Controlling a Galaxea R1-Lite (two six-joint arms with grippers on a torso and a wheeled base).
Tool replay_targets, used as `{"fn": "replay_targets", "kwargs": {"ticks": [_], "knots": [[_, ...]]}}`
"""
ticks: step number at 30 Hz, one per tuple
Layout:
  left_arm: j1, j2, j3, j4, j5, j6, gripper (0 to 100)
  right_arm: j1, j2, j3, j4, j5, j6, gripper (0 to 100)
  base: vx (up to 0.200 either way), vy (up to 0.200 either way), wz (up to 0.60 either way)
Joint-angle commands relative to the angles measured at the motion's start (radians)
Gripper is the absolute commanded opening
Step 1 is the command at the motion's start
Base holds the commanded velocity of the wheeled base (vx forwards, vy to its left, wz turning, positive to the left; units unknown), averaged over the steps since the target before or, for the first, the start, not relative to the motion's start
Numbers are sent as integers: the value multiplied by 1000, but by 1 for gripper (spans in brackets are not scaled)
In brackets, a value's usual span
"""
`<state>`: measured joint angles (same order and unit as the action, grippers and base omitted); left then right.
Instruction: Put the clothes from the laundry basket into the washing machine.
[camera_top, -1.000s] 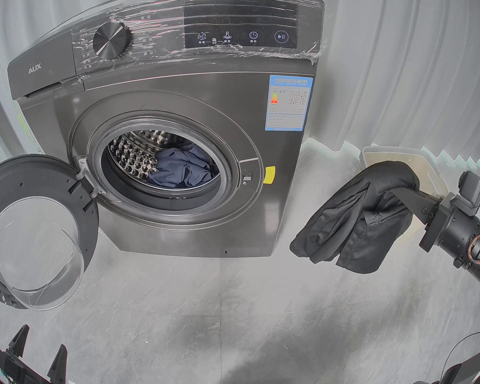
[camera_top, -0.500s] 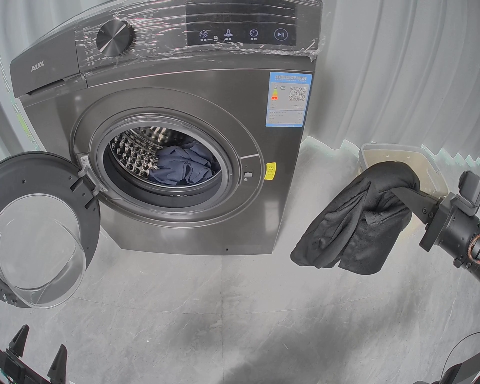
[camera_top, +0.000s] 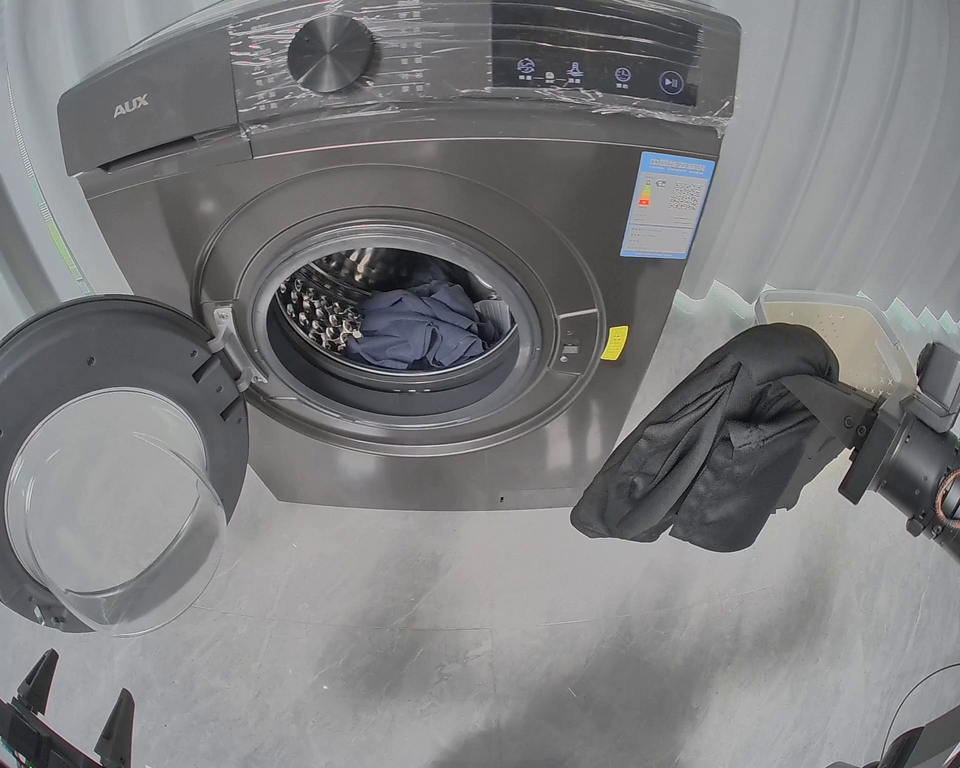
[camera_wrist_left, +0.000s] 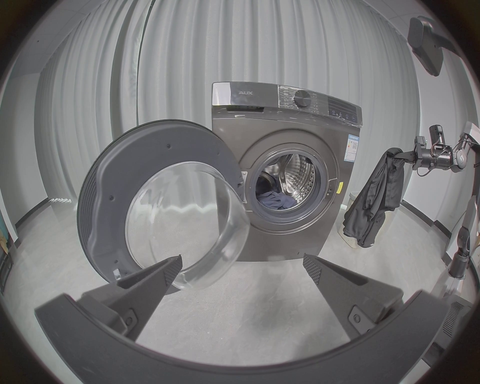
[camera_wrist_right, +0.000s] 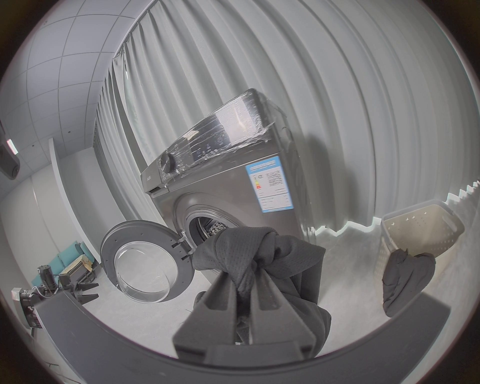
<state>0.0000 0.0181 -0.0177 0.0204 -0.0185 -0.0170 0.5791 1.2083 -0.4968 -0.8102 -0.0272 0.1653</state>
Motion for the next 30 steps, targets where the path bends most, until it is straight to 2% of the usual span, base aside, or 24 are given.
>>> {"fn": "replay_targets", "kwargs": {"ticks": [1,3,21,24,30], "knots": [[0,-15,10,0,0,0,100,1,0,0,-1,0,0,0,0,200,0],[0,-15,10,0,0,0,100,1,0,1,0,0,0,0,0,200,0],[0,-15,8,0,0,0,100,1,7,4,-1,0,5,0,0,0,0],[0,-15,10,0,0,0,100,-1,11,4,-1,0,5,0,-200,0,0],[0,-15,8,0,0,0,100,1,14,4,-1,0,6,0,0,0,0]]}}
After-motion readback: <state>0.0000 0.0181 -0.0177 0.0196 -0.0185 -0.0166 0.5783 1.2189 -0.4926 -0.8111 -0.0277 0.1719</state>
